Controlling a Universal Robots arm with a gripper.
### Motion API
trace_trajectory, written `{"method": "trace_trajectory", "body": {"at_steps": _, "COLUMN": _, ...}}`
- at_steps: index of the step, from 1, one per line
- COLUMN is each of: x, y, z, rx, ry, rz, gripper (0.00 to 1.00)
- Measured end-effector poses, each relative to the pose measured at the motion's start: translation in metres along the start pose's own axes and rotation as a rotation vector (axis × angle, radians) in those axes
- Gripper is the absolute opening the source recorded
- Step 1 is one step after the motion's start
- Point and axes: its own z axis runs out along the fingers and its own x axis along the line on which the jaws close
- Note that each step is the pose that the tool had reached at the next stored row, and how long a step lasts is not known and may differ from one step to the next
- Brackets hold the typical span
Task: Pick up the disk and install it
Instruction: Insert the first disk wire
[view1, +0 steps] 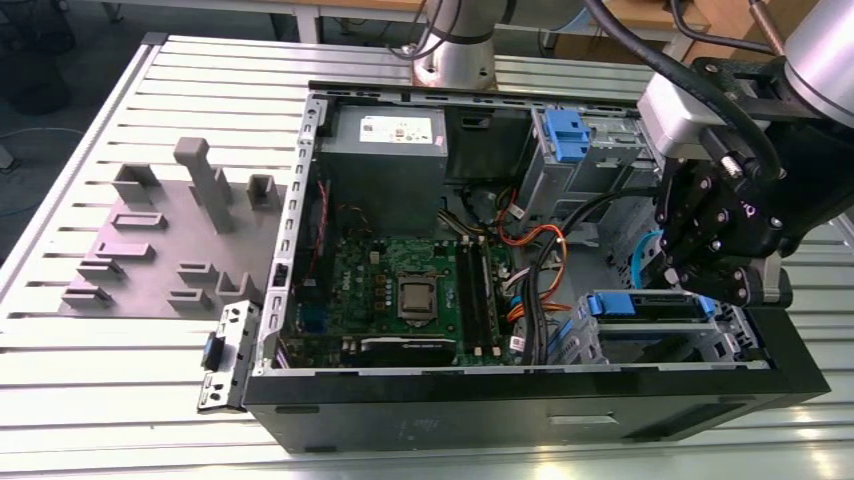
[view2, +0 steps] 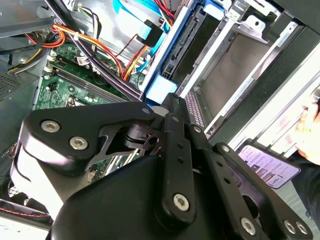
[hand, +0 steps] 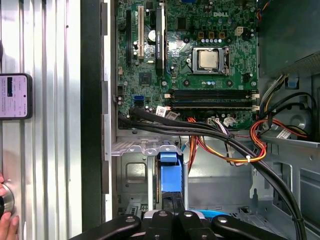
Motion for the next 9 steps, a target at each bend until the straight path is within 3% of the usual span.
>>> {"method": "trace_trajectory", "body": {"at_steps": 5, "x": 0.0, "y": -0.0002, "z": 0.0, "rx": 0.0, "ry": 0.0, "rz": 0.0, "gripper": 0.11}}
{"method": "trace_trajectory", "body": {"at_steps": 9, "x": -0.0001, "y": -0.0043, "z": -0.0001, "rx": 0.0, "ry": 0.0, "rz": 0.0, "gripper": 0.11}}
